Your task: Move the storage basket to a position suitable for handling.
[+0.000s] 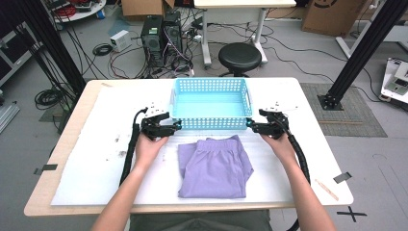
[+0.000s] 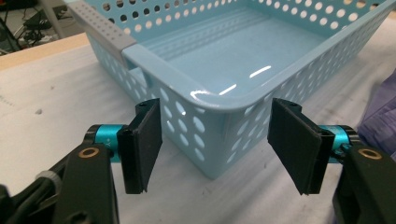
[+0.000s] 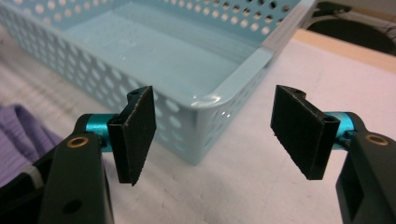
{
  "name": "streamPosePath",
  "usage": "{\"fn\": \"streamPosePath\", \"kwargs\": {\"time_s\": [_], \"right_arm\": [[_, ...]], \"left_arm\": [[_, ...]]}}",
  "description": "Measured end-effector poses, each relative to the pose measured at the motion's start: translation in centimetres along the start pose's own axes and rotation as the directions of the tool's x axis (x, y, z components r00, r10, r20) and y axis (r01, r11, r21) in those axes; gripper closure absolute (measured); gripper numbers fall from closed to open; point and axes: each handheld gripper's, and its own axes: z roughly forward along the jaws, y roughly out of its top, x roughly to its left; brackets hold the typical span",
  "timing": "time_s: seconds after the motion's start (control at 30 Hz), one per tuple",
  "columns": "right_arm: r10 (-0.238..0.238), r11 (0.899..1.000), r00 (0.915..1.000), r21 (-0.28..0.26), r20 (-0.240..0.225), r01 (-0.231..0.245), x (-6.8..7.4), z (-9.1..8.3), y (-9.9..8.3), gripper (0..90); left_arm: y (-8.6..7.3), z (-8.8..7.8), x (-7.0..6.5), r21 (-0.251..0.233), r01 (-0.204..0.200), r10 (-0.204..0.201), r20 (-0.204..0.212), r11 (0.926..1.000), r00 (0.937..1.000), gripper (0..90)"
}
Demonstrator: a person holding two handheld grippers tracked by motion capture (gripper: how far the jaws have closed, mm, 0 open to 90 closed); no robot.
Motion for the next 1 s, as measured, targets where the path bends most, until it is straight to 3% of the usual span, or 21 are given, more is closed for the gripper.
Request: {"fn": "streamPosePath", "kwargs": {"time_s": [0.17, 0.2, 0.23, 0.3, 0.6, 1.0], "right_arm": [[-0.032, 0.999, 0.9994, 0.032, -0.011, 0.032, 0.5, 1.4, -0.3, 32.9], [-0.032, 0.999, 0.9994, 0.032, -0.011, 0.032, 0.5, 1.4, -0.3, 32.9], [-0.054, 0.998, 0.9984, 0.036, -0.014, 0.055, 0.7, 1.9, -0.4, 38.8], [-0.069, 0.997, 0.9976, 0.041, -0.004, 0.069, 1.1, 2.2, -0.5, 38.4], [-0.063, 0.997, 0.998, 0.055, 0.01, 0.062, 1.2, 1.6, -0.4, 48.0], [-0.059, 0.997, 0.9982, 0.055, -0.002, 0.059, 1.3, 0.6, -0.8, 49.9]], "left_arm": [[-0.1, 0.6, -0.4, -0.014, -0.019, 0.019, 0.02, 0.9997, 0.9996, 34.2], [-0.1, 0.6, -0.4, -0.014, -0.019, 0.019, 0.02, 0.9997, 0.9996, 34.0], [-0.1, 0.7, -0.6, -0.013, -0.029, 0.029, 0.005, 0.9995, 0.9996, 33.9], [0.0, 0.7, -0.7, -0.019, -0.028, 0.028, 0.001, 0.9994, 0.9996, 35.7], [0.2, 0.4, -0.8, -0.017, -0.027, 0.027, -0.008, 0.9995, 0.9996, 40.1], [0.4, 0.1, -1.5, 0.0, -0.041, 0.041, 0.002, 0.9992, 0.9992, 40.5]]}}
